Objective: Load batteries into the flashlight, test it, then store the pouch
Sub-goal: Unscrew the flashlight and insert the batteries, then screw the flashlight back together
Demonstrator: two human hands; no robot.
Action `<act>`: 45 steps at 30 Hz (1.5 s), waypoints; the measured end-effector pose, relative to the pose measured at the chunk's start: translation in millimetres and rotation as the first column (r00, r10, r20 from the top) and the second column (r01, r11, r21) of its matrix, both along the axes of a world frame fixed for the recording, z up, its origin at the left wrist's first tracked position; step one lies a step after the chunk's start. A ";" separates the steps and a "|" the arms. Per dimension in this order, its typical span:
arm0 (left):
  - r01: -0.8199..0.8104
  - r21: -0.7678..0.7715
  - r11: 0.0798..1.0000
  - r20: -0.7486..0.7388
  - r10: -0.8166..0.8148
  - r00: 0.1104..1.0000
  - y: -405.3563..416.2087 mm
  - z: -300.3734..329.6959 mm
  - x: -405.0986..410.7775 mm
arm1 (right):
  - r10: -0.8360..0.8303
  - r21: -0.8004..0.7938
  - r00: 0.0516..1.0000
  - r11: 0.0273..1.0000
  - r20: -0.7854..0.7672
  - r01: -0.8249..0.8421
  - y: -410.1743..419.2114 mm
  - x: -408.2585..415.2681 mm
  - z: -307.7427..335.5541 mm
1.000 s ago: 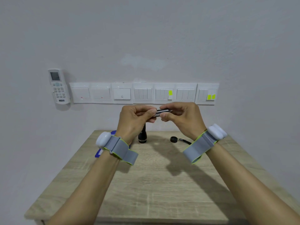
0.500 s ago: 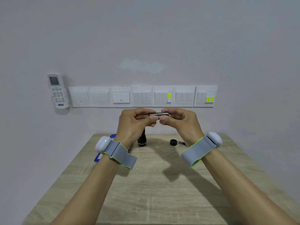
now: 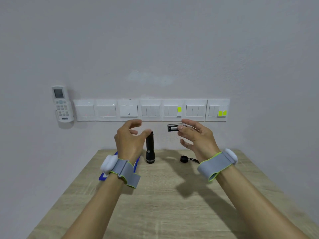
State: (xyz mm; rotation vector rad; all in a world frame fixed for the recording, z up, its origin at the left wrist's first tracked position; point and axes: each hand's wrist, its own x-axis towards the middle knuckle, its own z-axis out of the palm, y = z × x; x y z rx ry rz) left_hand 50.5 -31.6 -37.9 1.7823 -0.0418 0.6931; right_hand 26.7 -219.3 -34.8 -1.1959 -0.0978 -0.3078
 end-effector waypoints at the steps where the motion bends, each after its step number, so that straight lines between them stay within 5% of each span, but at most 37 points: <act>1: -0.001 0.044 0.999 -0.062 0.004 0.998 2.6 -3.3 5.1 | 0.025 0.036 1.000 0.999 -0.016 -0.024 -1.0 0.1 0.8; 7: 0.193 0.173 0.966 -0.332 -0.127 0.934 -2.1 -24.3 33.3 | 0.130 0.111 0.989 0.986 -0.065 -0.122 4.9 2.7 5.6; 16: 0.300 0.241 0.923 -0.124 -0.278 0.953 -15.1 -19.5 22.3 | 0.017 -0.209 1.000 0.978 0.013 -0.014 6.4 2.6 17.1; 22: 0.326 0.330 0.886 -0.045 -0.330 0.943 -18.7 -8.1 9.8 | -0.202 -0.482 0.962 0.834 0.186 0.269 2.4 5.5 22.4; 31: 0.326 0.334 0.885 -0.024 -0.338 0.941 -17.7 -7.5 7.5 | -0.151 -0.641 0.910 0.665 0.387 0.383 -6.1 8.9 30.0; 45: 0.320 0.348 0.881 0.003 -0.343 0.939 -19.8 -3.0 9.8 | -0.157 -0.534 0.917 0.771 0.368 0.346 -8.4 9.6 28.5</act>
